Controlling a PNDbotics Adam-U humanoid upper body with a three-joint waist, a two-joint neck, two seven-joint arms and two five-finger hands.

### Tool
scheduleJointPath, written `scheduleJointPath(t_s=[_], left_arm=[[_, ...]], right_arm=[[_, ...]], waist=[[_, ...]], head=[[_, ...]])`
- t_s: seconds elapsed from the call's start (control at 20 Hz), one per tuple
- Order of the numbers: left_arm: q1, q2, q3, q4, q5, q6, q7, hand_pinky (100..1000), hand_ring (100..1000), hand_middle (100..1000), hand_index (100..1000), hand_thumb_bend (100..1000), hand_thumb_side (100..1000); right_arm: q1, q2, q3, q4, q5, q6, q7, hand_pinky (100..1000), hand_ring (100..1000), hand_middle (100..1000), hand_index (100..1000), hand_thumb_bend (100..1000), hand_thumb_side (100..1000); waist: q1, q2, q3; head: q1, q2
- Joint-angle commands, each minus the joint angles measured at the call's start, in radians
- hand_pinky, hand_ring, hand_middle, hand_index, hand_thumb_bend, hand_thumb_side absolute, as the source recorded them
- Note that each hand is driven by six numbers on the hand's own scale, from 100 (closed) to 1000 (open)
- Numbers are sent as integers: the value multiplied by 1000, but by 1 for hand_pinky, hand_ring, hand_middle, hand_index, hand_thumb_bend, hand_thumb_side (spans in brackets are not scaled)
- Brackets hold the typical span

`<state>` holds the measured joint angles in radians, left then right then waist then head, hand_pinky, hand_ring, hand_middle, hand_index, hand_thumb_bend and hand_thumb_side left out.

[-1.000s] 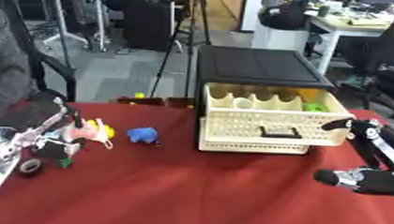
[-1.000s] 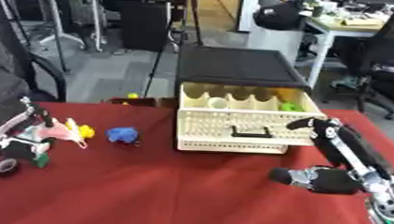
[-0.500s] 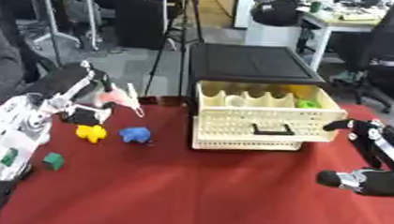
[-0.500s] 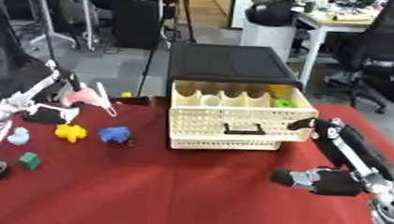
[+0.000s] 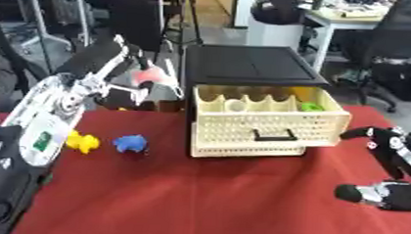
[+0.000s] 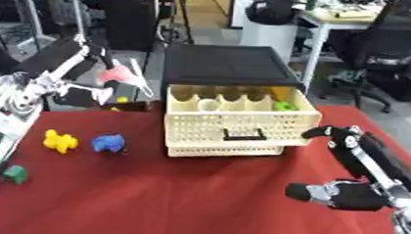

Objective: Pick up objects from table and place into drawer.

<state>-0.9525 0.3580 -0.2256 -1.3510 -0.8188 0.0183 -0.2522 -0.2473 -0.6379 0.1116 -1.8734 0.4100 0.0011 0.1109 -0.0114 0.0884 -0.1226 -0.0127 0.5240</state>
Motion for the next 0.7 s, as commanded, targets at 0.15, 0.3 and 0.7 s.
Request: scheduleJointPath(t_s=[0.15,0.3,0.7], left_arm=[[-47,-23,-8,14,-7,-3,25,264,105,100,257,122,100],[-55,-45,-11,39,-25,-7,36,268,108,100,262,124,100],[-70,-91,-1,131,-101,-11,86,344,205,180,374,162,100]], right_arm=[[-28,-21,0,-25,-8,-4,10,100,100,100,769,1000,808],[-40,-21,4,-30,-9,-6,15,100,100,100,768,1000,808],[-71,-21,13,-47,-13,-11,29,100,100,100,768,1000,807]], waist=[[1,-1,-28],[3,8,-54],[12,35,-120]], head=[[13,-24],[22,-34],[42,-60]])
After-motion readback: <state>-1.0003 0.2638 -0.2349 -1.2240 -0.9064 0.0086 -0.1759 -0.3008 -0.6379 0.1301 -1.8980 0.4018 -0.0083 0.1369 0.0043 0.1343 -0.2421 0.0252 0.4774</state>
